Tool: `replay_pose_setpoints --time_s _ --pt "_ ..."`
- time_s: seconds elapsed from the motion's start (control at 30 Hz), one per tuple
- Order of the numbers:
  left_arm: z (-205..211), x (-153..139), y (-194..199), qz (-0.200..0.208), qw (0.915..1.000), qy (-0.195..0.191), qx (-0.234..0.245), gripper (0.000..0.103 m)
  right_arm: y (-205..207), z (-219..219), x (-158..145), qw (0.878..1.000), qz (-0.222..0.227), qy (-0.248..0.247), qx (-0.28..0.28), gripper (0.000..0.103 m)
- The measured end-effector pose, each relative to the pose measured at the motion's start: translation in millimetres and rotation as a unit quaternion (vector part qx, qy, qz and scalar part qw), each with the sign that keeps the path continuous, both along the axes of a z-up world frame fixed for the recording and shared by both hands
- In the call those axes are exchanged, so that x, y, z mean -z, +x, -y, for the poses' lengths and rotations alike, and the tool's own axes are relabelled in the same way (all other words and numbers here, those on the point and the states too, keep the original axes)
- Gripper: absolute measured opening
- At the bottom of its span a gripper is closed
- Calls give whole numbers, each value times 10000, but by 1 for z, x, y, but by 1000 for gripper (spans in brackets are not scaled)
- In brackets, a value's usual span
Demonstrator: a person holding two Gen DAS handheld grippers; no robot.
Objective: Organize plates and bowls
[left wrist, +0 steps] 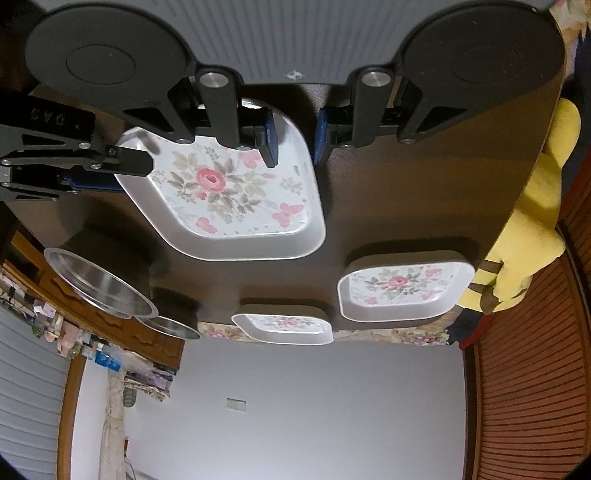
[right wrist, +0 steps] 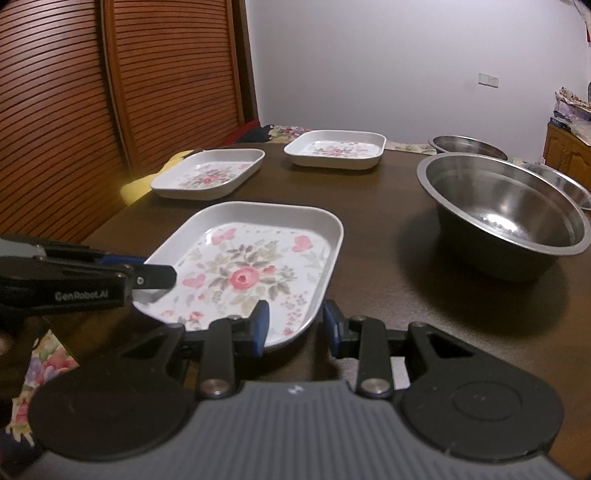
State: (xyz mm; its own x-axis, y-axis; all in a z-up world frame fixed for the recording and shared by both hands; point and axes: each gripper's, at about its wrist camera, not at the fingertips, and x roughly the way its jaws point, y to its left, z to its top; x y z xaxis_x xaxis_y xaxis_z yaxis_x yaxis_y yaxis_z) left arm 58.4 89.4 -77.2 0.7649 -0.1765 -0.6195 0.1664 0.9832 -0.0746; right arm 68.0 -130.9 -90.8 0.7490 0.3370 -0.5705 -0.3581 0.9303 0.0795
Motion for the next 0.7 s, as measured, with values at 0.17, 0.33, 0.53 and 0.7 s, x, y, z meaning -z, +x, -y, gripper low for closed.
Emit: replay_pose_setpoints --time_s 0.17,0.33,0.53,0.7 --pt "-7 -8 -3 123 9999 -25 -68 24 -1 4 -4 9999 107 8 74 34" --pt "-13 -24 1 348 9993 18 -142 35 1 11 -20 9995 319 59 63 34" --pt "-24 -41 22 602 9977 166 -261 48 21 7 -52 9976 683 32 -139 35" --pt "-35 -48 43 683 9966 313 -349 52 46 -8 -70 9959 846 97 -320 36"
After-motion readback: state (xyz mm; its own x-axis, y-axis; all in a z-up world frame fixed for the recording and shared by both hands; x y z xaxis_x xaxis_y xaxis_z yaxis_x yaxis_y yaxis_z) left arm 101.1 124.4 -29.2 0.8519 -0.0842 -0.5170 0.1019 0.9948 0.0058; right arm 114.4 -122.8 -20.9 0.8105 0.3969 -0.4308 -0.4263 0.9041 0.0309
